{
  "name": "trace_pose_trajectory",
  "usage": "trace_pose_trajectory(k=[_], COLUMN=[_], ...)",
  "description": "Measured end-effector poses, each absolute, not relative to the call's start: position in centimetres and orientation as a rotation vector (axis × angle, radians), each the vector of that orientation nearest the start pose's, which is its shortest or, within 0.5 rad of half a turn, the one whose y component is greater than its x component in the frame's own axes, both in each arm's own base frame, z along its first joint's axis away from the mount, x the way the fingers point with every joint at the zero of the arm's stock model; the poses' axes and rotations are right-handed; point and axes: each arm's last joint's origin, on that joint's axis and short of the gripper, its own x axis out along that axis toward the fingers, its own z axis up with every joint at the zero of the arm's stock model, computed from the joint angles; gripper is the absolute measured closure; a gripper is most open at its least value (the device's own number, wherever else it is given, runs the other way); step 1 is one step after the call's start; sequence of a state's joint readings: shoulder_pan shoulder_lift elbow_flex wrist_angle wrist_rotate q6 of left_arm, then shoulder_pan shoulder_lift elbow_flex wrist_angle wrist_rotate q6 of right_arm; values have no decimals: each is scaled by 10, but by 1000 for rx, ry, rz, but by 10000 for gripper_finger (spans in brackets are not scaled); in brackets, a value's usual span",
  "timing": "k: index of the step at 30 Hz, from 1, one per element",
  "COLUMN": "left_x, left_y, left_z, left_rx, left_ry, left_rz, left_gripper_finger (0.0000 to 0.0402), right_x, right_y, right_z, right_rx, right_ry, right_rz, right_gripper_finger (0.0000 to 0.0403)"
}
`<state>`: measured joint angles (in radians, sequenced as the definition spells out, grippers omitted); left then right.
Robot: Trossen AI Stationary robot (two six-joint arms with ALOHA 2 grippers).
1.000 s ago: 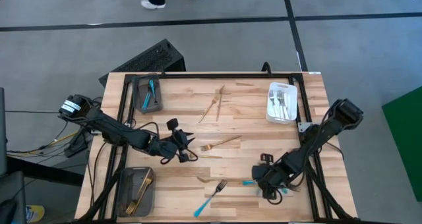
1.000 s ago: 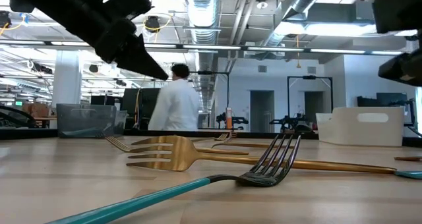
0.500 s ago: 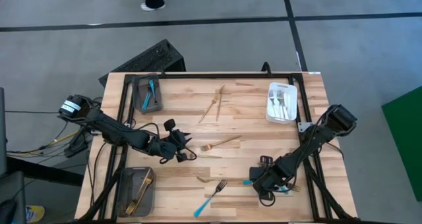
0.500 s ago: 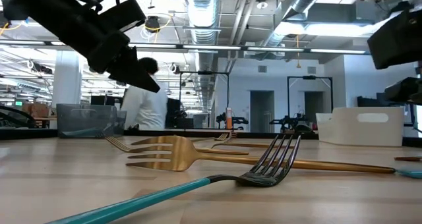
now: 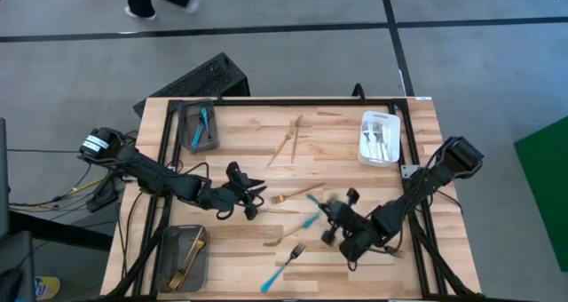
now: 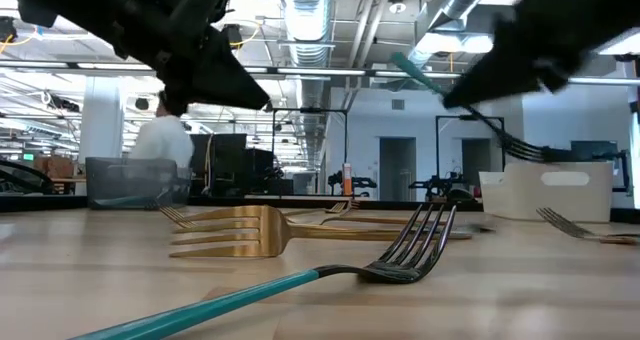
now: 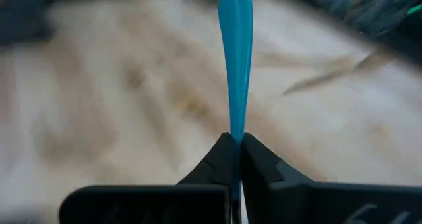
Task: Sort silverware by color (type)
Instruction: Put the blue fork into the top black bin
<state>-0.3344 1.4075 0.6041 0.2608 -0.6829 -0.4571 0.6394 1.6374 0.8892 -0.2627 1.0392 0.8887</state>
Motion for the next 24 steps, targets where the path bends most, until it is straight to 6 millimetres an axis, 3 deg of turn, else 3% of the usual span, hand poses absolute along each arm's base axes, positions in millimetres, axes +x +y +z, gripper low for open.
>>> trace_pose_trajectory(k=[4,16,24], left_x=[261,271,275], left_y=[-71,-78,-72], left_z=[188,214,221], left_rx=[-204,-74,-103], left_ry=[328,131,67], left_rz=[434,230,186], left_gripper_finger=[326,324,274], right_x=[271,311,321], right_y=[152,133,122], right_z=[185,212,218], right_rx=[80,77,63], right_ry=[339,216,192], right_rz=[-652,-491,-409], right_gripper_finger=[381,376,375])
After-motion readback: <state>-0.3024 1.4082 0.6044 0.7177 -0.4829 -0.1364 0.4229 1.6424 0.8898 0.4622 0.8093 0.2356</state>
